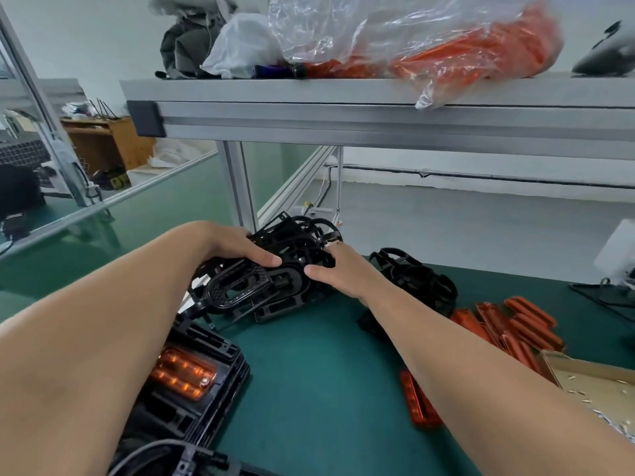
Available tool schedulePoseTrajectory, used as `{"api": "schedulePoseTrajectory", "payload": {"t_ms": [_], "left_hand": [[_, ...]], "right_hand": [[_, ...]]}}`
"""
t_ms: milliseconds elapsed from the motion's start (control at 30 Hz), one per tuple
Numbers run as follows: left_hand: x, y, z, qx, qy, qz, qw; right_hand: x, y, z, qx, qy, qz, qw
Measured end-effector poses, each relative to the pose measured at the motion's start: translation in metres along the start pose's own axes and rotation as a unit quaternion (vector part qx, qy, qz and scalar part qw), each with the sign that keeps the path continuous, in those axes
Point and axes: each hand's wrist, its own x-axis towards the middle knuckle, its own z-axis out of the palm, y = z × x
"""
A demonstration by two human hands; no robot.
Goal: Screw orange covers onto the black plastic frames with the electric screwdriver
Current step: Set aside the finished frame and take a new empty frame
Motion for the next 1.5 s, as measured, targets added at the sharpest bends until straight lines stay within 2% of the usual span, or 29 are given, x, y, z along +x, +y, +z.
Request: {"api": "schedulePoseTrajectory", "payload": {"t_ms": [100, 300, 567, 633, 700, 800, 933, 1067, 1500], "left_hand": [[-0.004, 0.006, 0.004, 0.002, -0.011, 0.010, 1.000], [-0.011, 0.021, 0.015, 0.033, -0.030, 0.038, 0.998], [-0.016, 0.044, 0.029, 0.083, -0.039, 0.066, 0.994], [-0.015, 0.050, 0.033, 0.087, -0.045, 0.067, 0.993], [-0.014, 0.053, 0.035, 0.086, -0.051, 0.068, 0.993], [-0.012, 0.057, 0.037, 0.083, -0.057, 0.067, 0.993], [-0.008, 0.058, 0.037, 0.075, -0.065, 0.062, 0.993], [-0.005, 0.057, 0.038, 0.060, -0.073, 0.067, 0.993], [0.003, 0.099, 0.086, -0.024, -0.126, 0.114, 0.985]], "right_hand": [[-0.005, 0.001, -0.007, -0.019, -0.005, 0.004, 1.000], [-0.019, -0.008, -0.028, -0.118, -0.045, 0.082, 0.989], [-0.043, 0.003, -0.059, -0.211, -0.068, 0.047, 0.974], [-0.046, 0.009, -0.070, -0.233, -0.023, 0.006, 0.972], [-0.046, 0.016, -0.082, -0.238, 0.059, -0.023, 0.969], [-0.039, 0.036, -0.099, -0.322, 0.159, 0.001, 0.933], [-0.038, 0.066, -0.119, -0.334, 0.065, 0.127, 0.932], [-0.035, 0.071, -0.130, -0.348, 0.002, 0.107, 0.931], [-0.071, 0.117, -0.172, -0.354, 0.071, 0.164, 0.918]]}}
